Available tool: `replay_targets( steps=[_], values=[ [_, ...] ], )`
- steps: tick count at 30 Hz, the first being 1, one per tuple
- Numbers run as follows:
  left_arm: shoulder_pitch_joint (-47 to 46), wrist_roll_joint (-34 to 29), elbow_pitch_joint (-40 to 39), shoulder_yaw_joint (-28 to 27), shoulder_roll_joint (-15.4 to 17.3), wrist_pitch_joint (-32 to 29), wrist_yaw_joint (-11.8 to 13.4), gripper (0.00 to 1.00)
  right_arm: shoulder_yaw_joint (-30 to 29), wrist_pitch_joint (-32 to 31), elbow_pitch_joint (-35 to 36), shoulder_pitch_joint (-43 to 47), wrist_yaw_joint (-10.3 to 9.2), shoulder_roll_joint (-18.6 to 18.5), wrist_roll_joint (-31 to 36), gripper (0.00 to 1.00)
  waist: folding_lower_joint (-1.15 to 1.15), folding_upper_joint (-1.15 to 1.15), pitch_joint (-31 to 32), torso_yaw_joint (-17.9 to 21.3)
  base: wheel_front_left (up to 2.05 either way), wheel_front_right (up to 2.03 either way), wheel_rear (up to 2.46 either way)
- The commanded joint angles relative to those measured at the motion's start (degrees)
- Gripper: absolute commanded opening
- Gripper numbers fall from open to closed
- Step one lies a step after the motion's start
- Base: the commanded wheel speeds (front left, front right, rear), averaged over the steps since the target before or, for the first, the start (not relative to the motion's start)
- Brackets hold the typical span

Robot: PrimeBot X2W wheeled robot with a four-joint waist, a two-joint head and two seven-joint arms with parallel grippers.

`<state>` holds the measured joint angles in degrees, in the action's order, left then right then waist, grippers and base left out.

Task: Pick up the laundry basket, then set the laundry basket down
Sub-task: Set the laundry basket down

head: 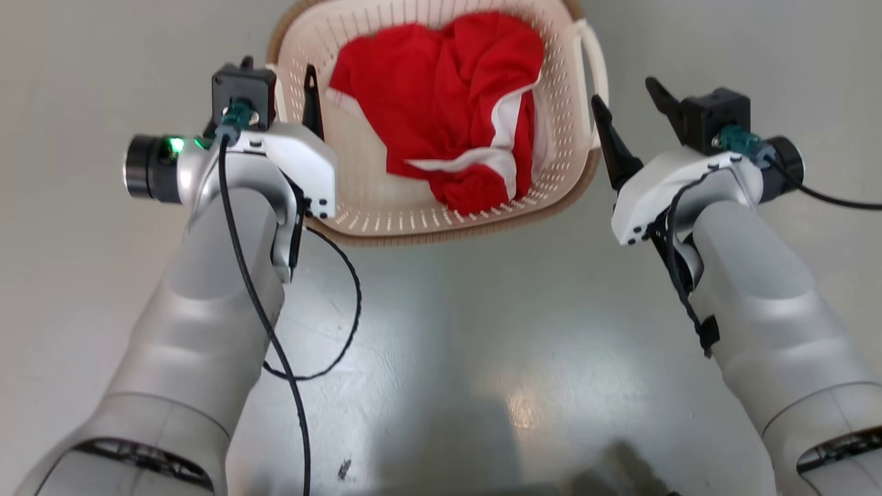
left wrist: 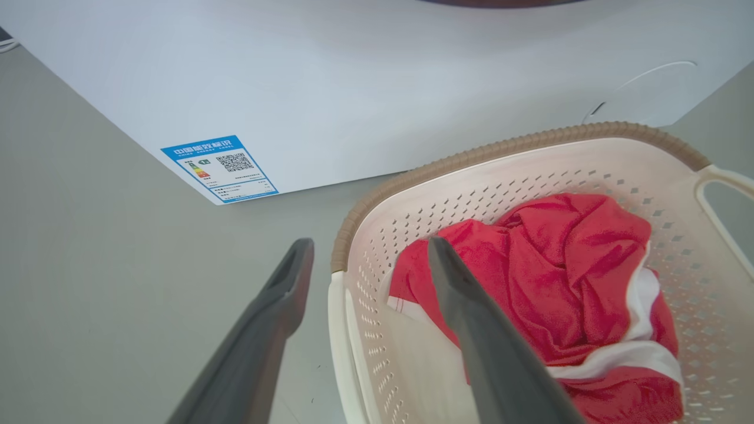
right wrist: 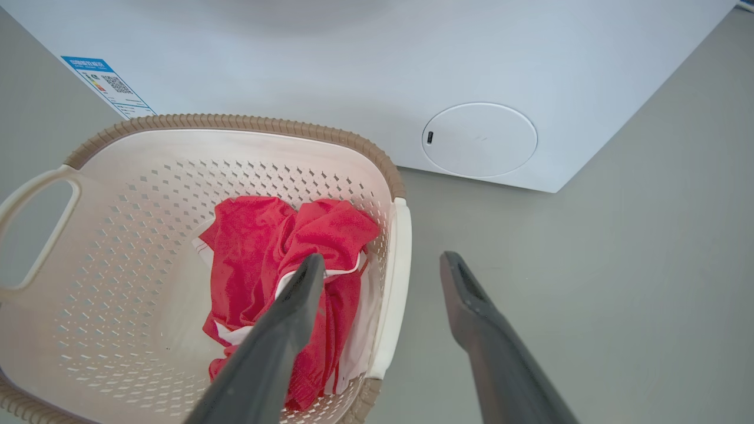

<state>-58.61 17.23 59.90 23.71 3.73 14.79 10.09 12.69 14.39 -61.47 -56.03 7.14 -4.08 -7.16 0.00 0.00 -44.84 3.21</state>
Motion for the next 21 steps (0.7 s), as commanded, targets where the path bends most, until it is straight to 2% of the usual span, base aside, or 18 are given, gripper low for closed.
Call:
replay_targets(
  steps=[1, 6, 21],
  values=[
    [2.87, 0.44, -2.35, -2.20, 1.32, 0.21, -0.70, 1.00, 0.60, 0.61, 1.49, 3.35, 0.35, 1.20, -0.11, 1.00, 0.00, 0.00, 3.21, 0.05, 0.00, 0.00, 0.00],
    [6.00, 0.51, -4.29, -4.17, 0.98, 0.21, -2.03, 1.00, 0.34, 0.61, 2.78, 5.07, 0.35, 1.20, 0.00, 1.00, 0.00, 0.00, 7.47, 0.09, 0.00, 0.00, 0.00],
    [19.05, -0.26, -11.29, -13.31, 0.10, 0.21, -6.92, 1.00, -2.46, 0.61, 9.42, 14.59, 0.35, 1.20, 2.72, 1.00, 0.00, 0.00, 25.96, -0.35, 0.00, 0.00, 0.00]
  ],
)
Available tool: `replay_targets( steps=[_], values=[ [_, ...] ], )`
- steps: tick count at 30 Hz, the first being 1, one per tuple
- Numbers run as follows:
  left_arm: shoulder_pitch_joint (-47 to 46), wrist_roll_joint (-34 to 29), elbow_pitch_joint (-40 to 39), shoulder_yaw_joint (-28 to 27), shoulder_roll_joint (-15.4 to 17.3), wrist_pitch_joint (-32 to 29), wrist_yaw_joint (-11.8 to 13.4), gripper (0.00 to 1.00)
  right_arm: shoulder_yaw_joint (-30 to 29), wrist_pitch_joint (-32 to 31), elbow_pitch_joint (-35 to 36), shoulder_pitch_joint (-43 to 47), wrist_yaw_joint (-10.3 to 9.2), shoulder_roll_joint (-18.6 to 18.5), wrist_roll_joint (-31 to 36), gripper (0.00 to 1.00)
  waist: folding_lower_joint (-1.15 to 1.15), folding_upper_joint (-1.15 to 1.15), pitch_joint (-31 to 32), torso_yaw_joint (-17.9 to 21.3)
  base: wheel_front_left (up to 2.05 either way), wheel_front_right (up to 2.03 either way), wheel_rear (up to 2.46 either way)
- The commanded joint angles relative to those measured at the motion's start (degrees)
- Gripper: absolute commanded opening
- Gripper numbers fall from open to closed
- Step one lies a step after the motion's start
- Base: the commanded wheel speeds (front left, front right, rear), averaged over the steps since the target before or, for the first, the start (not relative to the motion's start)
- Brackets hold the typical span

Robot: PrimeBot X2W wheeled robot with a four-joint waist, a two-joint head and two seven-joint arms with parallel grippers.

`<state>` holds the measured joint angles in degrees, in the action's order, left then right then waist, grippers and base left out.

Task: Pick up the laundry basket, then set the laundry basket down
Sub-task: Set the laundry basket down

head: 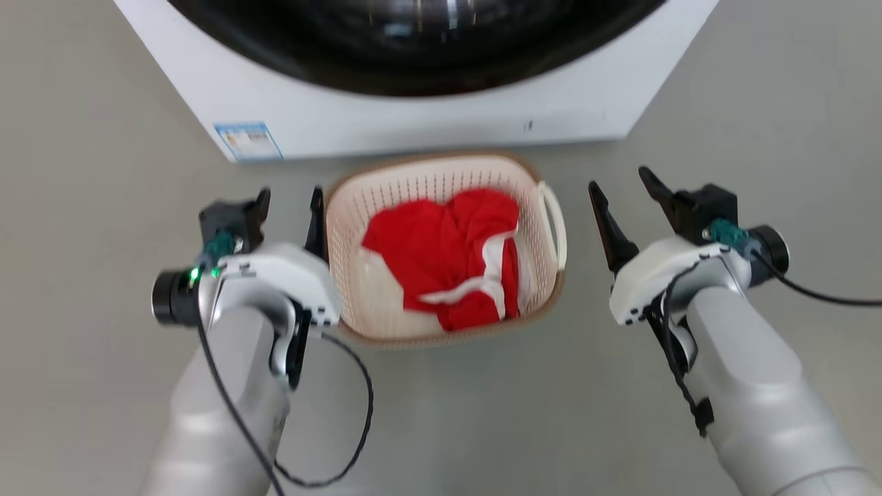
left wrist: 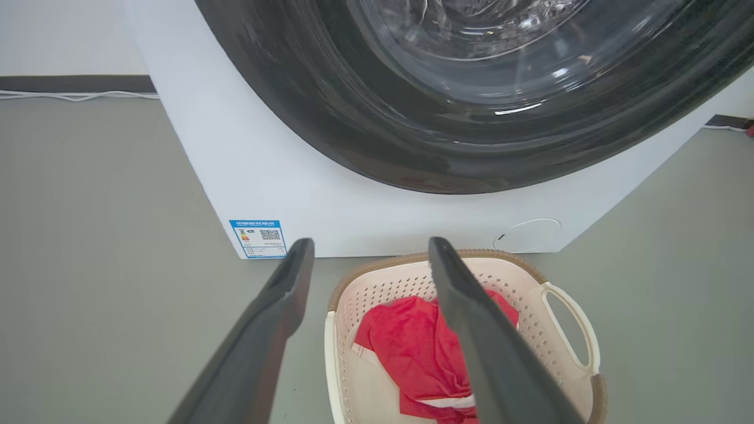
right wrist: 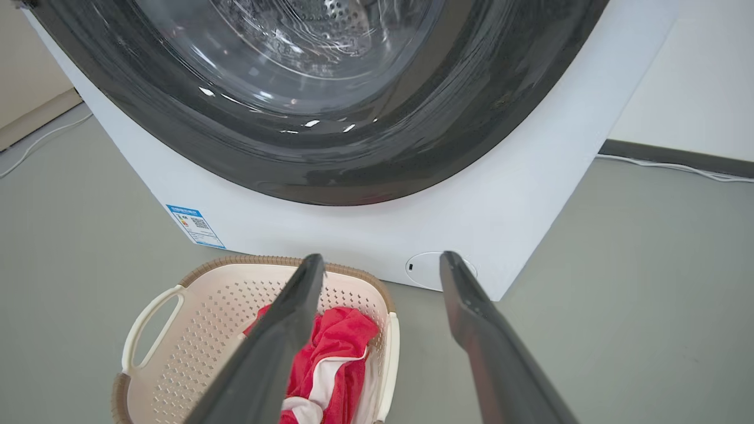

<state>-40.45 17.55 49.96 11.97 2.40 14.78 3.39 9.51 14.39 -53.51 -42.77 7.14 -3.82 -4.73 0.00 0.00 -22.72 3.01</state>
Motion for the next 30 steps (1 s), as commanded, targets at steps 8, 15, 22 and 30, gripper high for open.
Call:
replay_targets(
  steps=[8, 15, 22, 30],
  values=[
    [8.65, -2.07, -6.71, -7.20, 1.93, 0.22, -2.56, 1.00, -3.34, 0.61, 6.15, 6.68, 0.35, 0.78, 3.87, 1.00, 0.00, 0.00, 10.35, -0.07, 0.00, 0.00, 0.00],
    [14.30, -3.52, -10.75, -11.53, 2.50, 0.22, -4.32, 1.00, -3.94, 0.61, 9.97, 11.34, 0.35, -0.49, 4.38, 1.00, 0.00, 0.00, 14.98, -0.39, 0.00, 0.00, 0.00],
    [22.01, -4.42, -14.68, -16.26, 3.24, 0.22, -5.70, 1.00, -5.00, 0.61, 14.60, 18.16, 0.35, -2.16, 2.98, 1.00, 0.00, 0.00, 20.25, -0.71, 0.00, 0.00, 0.00],
    [27.64, -5.35, -19.05, -19.04, 3.35, 0.22, -6.40, 1.00, -6.73, 0.61, 19.44, 24.08, 0.35, -3.23, 2.13, 1.00, 0.00, 0.00, 22.59, -1.23, 0.00, 0.00, 0.00]
  ],
)
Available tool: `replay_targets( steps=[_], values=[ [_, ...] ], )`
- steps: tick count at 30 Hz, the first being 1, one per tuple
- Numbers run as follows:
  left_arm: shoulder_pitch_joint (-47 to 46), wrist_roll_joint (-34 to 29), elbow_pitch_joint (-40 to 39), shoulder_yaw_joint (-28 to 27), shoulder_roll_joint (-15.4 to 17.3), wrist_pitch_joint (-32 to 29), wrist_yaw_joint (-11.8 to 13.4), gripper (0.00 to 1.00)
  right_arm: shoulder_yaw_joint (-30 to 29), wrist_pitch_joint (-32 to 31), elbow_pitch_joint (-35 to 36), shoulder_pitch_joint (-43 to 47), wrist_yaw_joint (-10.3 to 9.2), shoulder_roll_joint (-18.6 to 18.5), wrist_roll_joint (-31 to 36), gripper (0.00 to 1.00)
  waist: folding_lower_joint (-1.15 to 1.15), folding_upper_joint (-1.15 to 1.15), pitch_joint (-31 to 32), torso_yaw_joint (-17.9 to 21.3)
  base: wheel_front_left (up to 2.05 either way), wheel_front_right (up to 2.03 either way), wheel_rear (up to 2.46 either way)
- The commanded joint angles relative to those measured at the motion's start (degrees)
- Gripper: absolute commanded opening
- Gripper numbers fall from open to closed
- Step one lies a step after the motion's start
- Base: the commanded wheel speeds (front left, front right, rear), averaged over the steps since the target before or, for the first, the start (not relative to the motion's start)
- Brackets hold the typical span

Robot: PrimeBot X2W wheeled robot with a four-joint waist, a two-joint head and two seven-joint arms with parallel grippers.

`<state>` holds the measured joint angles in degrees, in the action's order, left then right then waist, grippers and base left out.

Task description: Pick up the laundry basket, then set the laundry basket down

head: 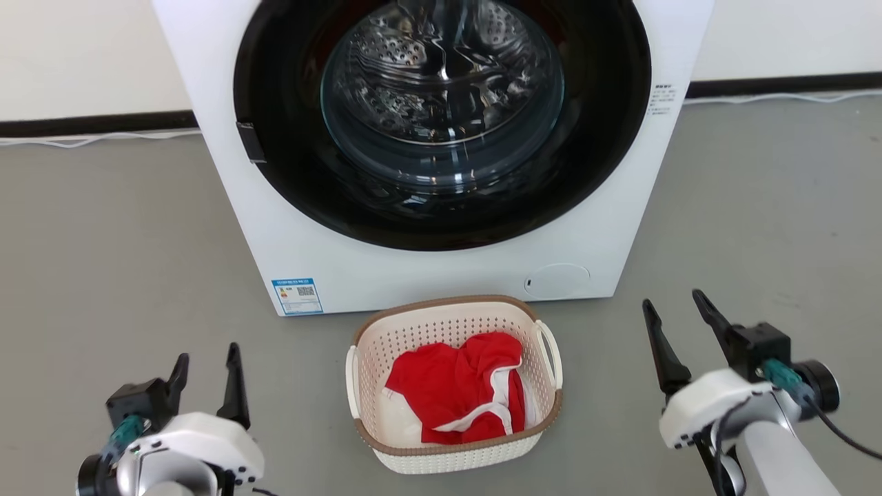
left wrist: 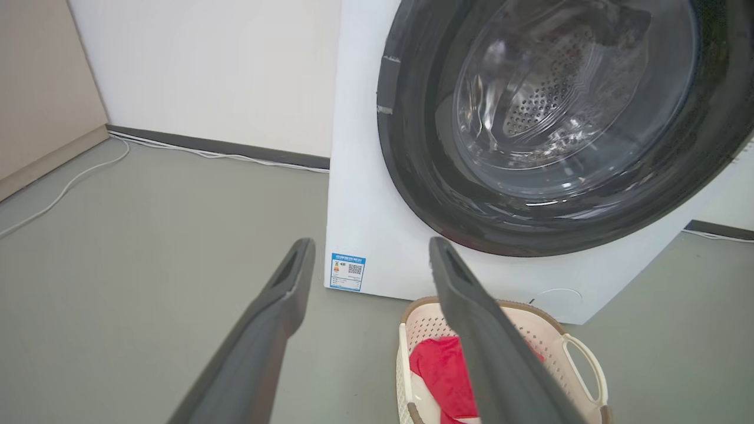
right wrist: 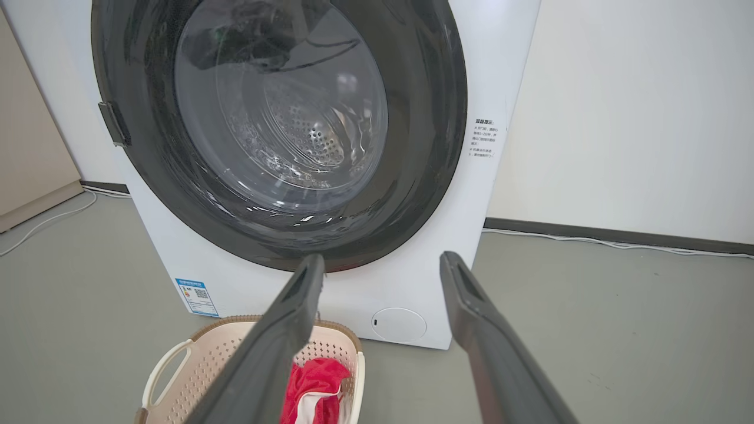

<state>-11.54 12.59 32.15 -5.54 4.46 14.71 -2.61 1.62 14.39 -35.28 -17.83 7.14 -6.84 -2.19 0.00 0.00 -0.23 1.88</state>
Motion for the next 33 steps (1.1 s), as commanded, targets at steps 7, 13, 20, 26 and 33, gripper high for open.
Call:
replay_targets(
  steps=[7, 13, 20, 26, 33],
  values=[
    [3.29, -0.60, -7.56, -3.75, 0.09, 0.29, -0.98, 1.00, -1.07, 0.61, 7.30, 4.58, 0.35, -0.53, -1.29, 1.00, 0.00, 0.00, 0.94, -0.37, 0.00, 0.00, 0.00],
    [6.08, -1.00, -10.63, -5.35, -0.60, 0.29, -1.25, 1.00, -1.93, 0.61, 9.50, 7.62, 0.35, -0.76, -1.21, 1.00, 0.00, 0.00, 1.57, -0.09, 0.00, 0.00, 0.00],
    [9.16, -0.29, -7.64, -3.81, -2.39, -0.17, -1.20, 0.00, -3.49, -0.18, 6.63, 10.58, -0.05, 0.57, -1.04, 0.00, 0.00, 0.00, 1.78, 0.02, 0.00, 0.00, 0.00],
    [9.60, 2.59, -6.77, -4.00, -2.74, -1.27, -1.33, 0.00, -3.93, -1.36, 6.03, 11.41, -0.04, 1.07, -4.26, 0.00, 0.08, 0.00, 1.78, -0.05, 0.00, 0.00, 0.00],
    [9.53, 7.16, -7.58, -3.65, -2.67, -2.29, -1.54, 0.00, -4.00, -2.36, 7.09, 11.62, -0.02, 1.24, -9.34, 0.00, 0.01, 0.00, 1.64, -0.16, 0.00, 0.00, 0.00]
  ],
)
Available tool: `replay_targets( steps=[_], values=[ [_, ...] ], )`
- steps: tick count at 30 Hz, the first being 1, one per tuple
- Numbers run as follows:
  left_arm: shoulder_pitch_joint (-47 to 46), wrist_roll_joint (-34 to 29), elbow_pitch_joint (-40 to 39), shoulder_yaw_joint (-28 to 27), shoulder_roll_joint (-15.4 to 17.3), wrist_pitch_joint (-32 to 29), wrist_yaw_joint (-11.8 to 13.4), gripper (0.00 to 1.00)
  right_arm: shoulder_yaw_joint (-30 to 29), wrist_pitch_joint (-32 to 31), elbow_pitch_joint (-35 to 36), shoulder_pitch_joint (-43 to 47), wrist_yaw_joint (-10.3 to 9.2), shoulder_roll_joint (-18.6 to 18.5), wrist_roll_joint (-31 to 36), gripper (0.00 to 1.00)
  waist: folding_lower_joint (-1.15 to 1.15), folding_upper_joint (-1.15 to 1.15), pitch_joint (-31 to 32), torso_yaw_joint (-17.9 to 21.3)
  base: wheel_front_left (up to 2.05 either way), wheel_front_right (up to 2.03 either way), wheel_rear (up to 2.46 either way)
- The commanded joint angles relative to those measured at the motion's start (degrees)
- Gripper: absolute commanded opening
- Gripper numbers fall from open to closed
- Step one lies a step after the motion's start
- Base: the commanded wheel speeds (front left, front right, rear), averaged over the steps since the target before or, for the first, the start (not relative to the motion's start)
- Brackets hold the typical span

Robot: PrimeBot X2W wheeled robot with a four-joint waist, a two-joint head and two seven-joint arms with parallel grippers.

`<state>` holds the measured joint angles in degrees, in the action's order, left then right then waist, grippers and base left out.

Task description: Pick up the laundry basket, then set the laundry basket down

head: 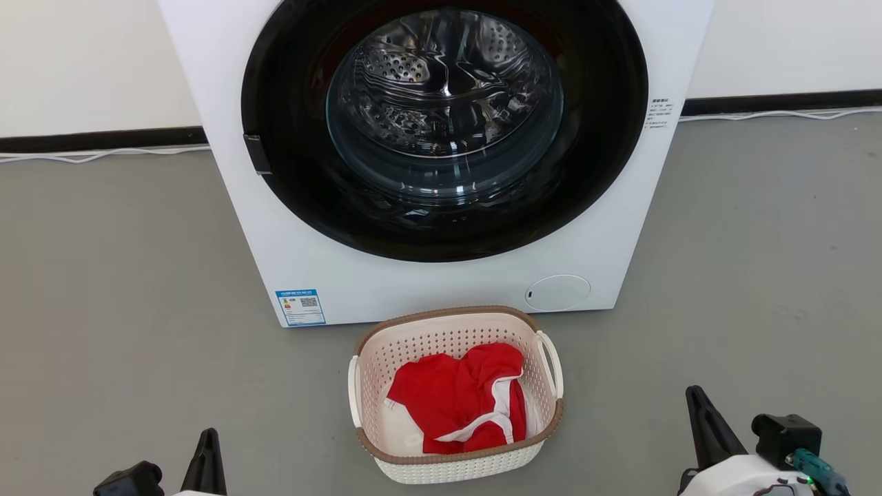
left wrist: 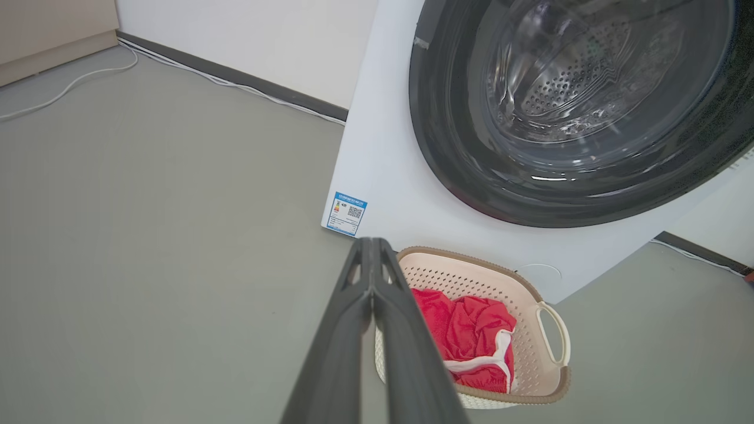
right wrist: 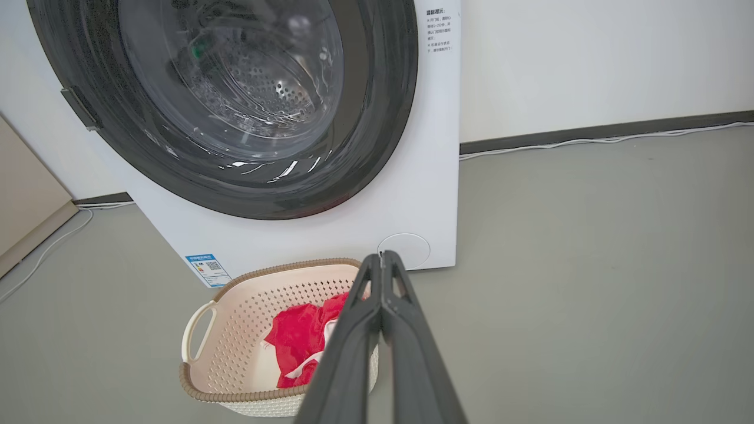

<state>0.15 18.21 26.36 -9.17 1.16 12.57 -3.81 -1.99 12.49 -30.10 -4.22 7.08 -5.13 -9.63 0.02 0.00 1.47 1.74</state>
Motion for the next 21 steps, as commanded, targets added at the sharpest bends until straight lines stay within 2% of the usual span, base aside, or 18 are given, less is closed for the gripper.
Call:
replay_targets(
  steps=[1, 21],
  values=[
    [-2.19, 2.18, -1.91, 0.02, 0.63, -0.30, -0.37, 0.00, -0.40, -0.60, 2.05, -1.99, 0.04, -0.45, -2.63, 0.00, -0.02, 0.00, -0.07, -0.04, 0.00, 0.00, 0.00],
    [-2.82, 14.38, -3.76, 0.58, 0.82, -3.37, -0.93, 0.00, -0.98, -3.60, 4.53, -1.91, 0.10, 0.01, -16.20, 0.00, -0.02, 0.00, -0.35, -0.33, 0.00, 0.00, 0.00]
  ],
)
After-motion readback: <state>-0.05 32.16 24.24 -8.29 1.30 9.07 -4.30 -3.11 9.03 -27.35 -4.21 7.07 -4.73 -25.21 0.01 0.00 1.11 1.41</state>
